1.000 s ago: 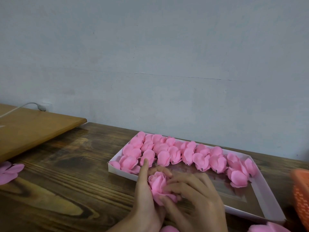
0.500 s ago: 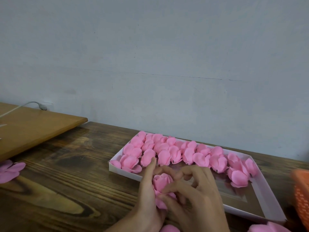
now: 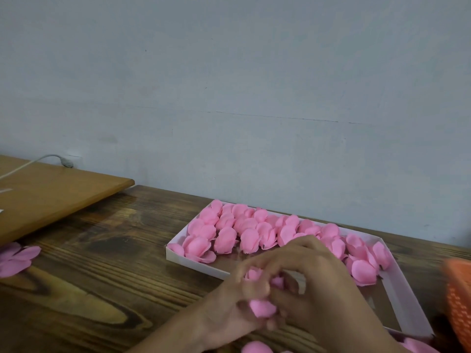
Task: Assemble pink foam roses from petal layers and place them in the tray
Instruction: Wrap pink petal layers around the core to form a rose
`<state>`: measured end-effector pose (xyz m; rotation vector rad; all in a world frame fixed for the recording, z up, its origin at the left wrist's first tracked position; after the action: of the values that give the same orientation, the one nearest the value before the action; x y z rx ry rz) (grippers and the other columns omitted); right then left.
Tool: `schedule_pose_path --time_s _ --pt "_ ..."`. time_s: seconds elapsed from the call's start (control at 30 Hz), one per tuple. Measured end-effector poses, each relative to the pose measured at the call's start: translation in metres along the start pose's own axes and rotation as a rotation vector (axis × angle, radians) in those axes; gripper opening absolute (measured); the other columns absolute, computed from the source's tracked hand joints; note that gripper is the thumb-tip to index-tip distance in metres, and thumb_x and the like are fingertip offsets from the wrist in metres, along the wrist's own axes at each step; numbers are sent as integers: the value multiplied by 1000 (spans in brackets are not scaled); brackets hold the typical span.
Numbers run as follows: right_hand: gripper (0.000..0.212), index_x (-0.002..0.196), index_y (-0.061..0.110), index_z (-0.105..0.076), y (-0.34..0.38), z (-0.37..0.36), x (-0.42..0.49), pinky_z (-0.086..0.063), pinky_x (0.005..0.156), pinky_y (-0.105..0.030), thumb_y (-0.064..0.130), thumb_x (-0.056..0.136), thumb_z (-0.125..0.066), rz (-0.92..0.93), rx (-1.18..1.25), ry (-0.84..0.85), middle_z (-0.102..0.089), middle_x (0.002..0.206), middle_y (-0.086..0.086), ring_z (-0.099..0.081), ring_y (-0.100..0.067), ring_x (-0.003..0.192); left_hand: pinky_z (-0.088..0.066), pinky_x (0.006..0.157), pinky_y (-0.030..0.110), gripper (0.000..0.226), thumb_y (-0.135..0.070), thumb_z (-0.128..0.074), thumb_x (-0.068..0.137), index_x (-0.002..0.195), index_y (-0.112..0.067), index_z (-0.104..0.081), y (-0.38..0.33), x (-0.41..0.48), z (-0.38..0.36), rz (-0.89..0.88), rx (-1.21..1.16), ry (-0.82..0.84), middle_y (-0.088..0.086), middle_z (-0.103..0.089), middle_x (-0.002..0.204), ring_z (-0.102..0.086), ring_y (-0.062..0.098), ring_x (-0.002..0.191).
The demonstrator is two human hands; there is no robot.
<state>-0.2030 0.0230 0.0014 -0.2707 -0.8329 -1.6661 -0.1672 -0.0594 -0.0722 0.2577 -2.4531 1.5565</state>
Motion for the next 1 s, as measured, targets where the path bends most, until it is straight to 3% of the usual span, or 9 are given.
schedule_pose_path --time_s 0.07,0.13,0.2,0.3,0.43,0.57,0.67,0.83,1.0 --pt "20 77 37 -76 -6 1 1 -43 84 -18 34 67 -94 -25 53 68 -72 90 29 -53 -1 103 -49 69 21 73 10 -62 88 155 -12 -44 3 0 -5 33 65 127 9 -44 101 -46 11 77" --pt "22 78 38 -76 -5 3 2 -44 83 -20 38 66 -95 -12 68 108 -70 87 28 -54 -4 100 -52 78 24 82 24 -62 83 155 -10 -43 6 0 -4 39 169 153 10 -51 115 -54 12 90" --pt "25 83 40 -75 -4 4 2 -45 80 -21 37 67 -94 8 71 139 -67 88 29 -54 -6 99 -55 83 34 65 20 -75 79 137 -2 -55 8 1 6 3 343 56 12 -54 121 -62 22 101" --pt "27 89 42 -73 -4 3 0 -47 77 -20 36 70 -91 62 50 203 -62 91 38 -54 -6 96 -57 85 39 47 6 -88 76 113 -8 -64 4 3 11 -91 520 -43 13 -61 113 -65 27 105" --pt "22 94 43 -72 -2 6 1 -48 76 -26 46 75 -84 170 -20 175 -60 88 30 -55 -9 92 -56 88 37 58 5 -86 80 129 -16 -63 -2 7 2 -207 529 -15 5 -67 119 -67 25 111" --pt "18 91 39 -78 -1 7 -1 -51 72 -30 49 77 -82 245 -95 97 -64 93 23 -57 -8 90 -54 80 26 56 -14 -95 75 118 -35 -65 -1 2 17 -206 538 -171 -5 -71 104 -70 14 99" --pt "24 96 39 -78 -2 8 -1 -52 70 -30 51 75 -83 261 -117 57 -64 94 24 -57 -8 88 -55 72 25 53 -23 -95 75 116 -31 -63 -5 0 16 -241 525 -175 -5 -72 97 -70 13 89" --pt "28 98 40 -79 -3 11 -1 -53 67 -31 50 72 -85 255 -143 -3 -64 93 23 -58 -8 85 -53 69 18 49 -5 -89 79 115 -29 -65 -11 0 11 -293 499 -156 -7 -71 93 -68 8 84" --pt "18 92 43 -79 -1 9 0 -48 75 -24 56 80 -74 259 -81 11 -62 97 23 -56 -3 90 -54 63 26 55 2 -85 78 121 -23 -61 -10 0 16 -291 534 -187 1 -71 91 -67 14 78"
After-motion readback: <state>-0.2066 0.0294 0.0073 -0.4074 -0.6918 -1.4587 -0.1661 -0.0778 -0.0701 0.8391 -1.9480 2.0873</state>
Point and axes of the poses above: each hand's wrist, its own x-axis towards the middle knuckle, its own z-axis out of the back of the hand, y = z × x, the point moved 8 cm from there along x, towards the middle knuckle
